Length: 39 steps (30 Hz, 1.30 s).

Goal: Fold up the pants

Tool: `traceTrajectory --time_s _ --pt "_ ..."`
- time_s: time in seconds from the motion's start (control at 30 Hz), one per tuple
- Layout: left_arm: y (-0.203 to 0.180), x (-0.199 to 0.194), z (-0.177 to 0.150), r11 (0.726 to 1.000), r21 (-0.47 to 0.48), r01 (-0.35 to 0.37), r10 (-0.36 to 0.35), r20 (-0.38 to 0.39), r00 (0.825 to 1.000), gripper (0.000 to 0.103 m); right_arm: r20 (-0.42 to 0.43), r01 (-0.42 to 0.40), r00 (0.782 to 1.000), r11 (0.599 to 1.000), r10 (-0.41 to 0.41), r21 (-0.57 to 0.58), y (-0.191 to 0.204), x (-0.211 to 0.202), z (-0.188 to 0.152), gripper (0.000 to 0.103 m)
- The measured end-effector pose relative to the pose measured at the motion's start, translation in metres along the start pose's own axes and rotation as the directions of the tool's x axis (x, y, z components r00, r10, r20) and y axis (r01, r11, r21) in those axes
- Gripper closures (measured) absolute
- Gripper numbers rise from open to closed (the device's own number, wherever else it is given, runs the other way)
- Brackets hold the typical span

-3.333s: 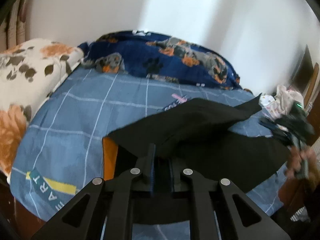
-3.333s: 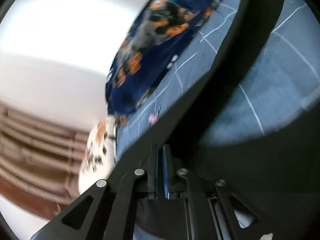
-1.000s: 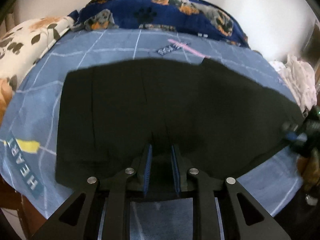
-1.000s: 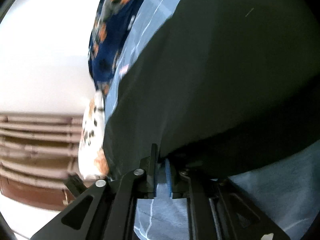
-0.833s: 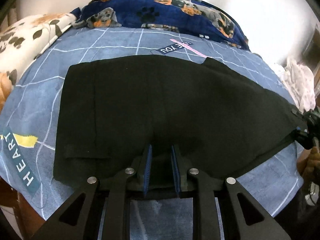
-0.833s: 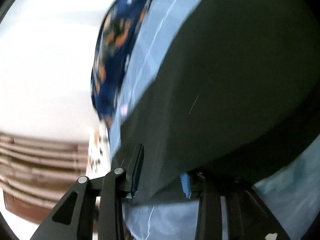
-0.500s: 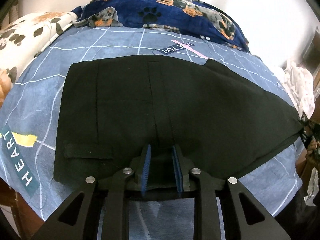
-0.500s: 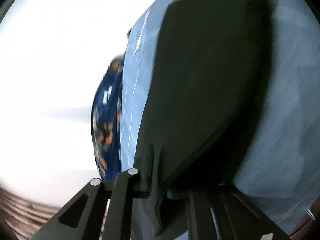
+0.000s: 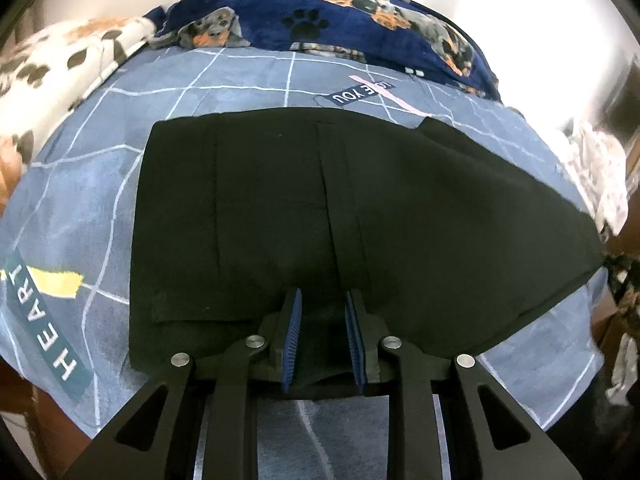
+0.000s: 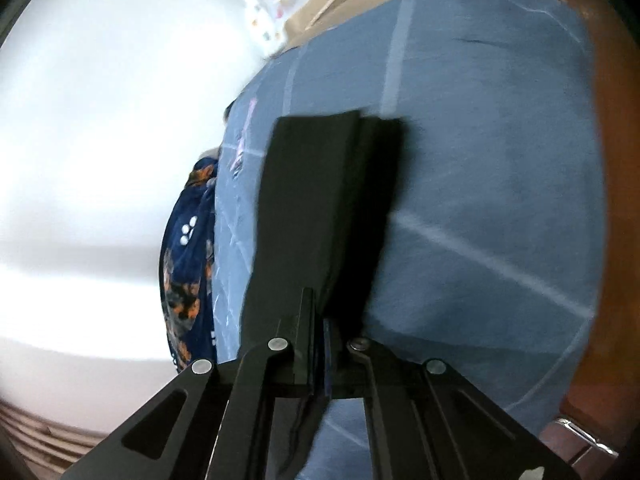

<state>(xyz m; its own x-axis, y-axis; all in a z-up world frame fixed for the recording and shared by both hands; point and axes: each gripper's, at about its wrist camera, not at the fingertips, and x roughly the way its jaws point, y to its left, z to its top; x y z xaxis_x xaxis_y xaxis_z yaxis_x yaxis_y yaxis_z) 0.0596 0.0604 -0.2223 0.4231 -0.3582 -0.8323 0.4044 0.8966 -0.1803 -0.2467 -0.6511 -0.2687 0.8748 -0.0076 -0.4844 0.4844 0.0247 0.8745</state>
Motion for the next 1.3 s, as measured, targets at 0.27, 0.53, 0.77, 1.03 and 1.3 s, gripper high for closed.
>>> traceTrajectory --time_s 0.27,0.53,0.77,1.03,1.3 --pt "-0.006 0.001 -0.001 0.999 0.034 -0.019 0.019 0.005 1.000 0.079 -0.031 -0.174 0.984 0.985 0.173 -0.015 0.009 0.002 0.001 0.074" --pt "-0.005 0.001 -0.001 0.999 0.037 -0.013 0.013 0.005 1.000 0.078 0.030 -0.015 0.999 1.000 0.015 -0.017 0.000 -0.003 0.000 0.101" --pt "-0.005 0.000 -0.002 0.999 0.038 -0.010 0.009 0.012 1.000 0.078 0.007 -0.134 0.991 0.984 0.134 0.120 -0.021 0.005 0.004 0.101" --pt "-0.006 -0.001 -0.002 1.000 0.015 0.010 -0.010 0.010 1.000 0.072 -0.164 -0.171 0.969 0.982 0.182 0.081 0.030 0.023 -0.045 0.031" --pt "-0.001 -0.025 0.005 0.998 -0.055 0.016 -0.014 0.041 0.999 0.062 -0.552 -0.136 0.828 0.990 0.100 -0.024 0.081 0.120 -0.185 0.031"
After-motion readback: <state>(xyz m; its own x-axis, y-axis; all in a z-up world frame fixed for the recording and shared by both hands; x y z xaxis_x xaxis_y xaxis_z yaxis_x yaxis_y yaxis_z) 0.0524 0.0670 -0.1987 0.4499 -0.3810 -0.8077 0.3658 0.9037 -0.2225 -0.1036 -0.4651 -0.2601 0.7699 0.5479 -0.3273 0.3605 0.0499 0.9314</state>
